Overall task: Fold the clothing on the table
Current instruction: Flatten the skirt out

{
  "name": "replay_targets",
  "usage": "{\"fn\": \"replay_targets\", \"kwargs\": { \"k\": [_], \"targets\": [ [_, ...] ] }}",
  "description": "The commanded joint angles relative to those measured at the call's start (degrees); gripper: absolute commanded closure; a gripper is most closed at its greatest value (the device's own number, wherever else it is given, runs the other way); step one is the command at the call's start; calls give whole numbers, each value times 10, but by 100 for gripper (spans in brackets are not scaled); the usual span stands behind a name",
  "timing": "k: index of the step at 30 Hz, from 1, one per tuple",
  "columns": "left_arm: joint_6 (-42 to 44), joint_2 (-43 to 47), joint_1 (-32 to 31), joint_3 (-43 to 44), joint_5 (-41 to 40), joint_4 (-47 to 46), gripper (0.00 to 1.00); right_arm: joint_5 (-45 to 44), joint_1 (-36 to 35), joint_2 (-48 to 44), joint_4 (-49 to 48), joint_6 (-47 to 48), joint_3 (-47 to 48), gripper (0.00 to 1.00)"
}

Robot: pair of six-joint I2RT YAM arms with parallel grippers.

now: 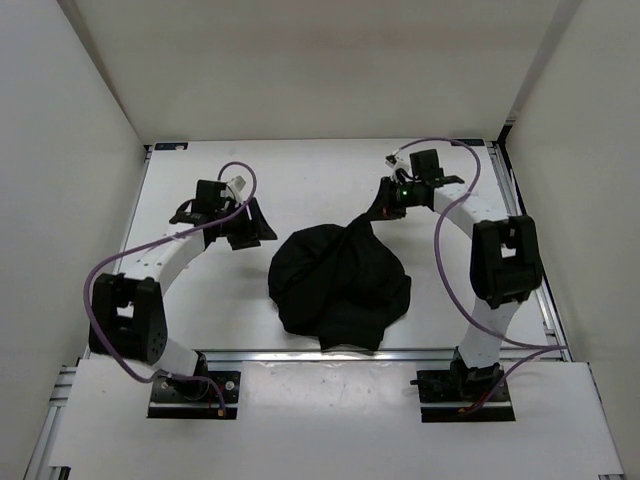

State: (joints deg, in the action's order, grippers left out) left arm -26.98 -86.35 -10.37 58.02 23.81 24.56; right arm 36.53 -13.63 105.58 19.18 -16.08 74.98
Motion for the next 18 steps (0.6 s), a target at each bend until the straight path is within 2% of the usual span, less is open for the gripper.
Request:
{"fn": "replay_targets", "kwargs": {
  "k": [1, 3, 7, 11, 13, 16, 18],
  "targets": [
    [-17, 51, -4, -43, 40, -14, 34, -40, -1, 67, 15, 19, 93, 100],
    [-18, 71, 0, -59, 41, -15, 33, -58, -3, 114, 49, 25, 157, 100],
    [-6, 103, 35, -62, 34, 14, 33, -52, -16, 160, 60, 25, 198, 100],
    [8, 125, 63, -72, -1, 33, 33, -66, -25, 136, 59, 41, 165, 100],
    [24, 130, 101, -67, -14, 40, 33, -68, -23, 119, 62, 44, 154, 100],
    [7, 137, 154, -66, 38, 19, 32, -67, -12, 110, 61, 50, 132, 100],
    [-17, 144, 153, -91, 75, -4, 32, -67, -7, 110, 72, 62, 126, 100]
  ]
}}
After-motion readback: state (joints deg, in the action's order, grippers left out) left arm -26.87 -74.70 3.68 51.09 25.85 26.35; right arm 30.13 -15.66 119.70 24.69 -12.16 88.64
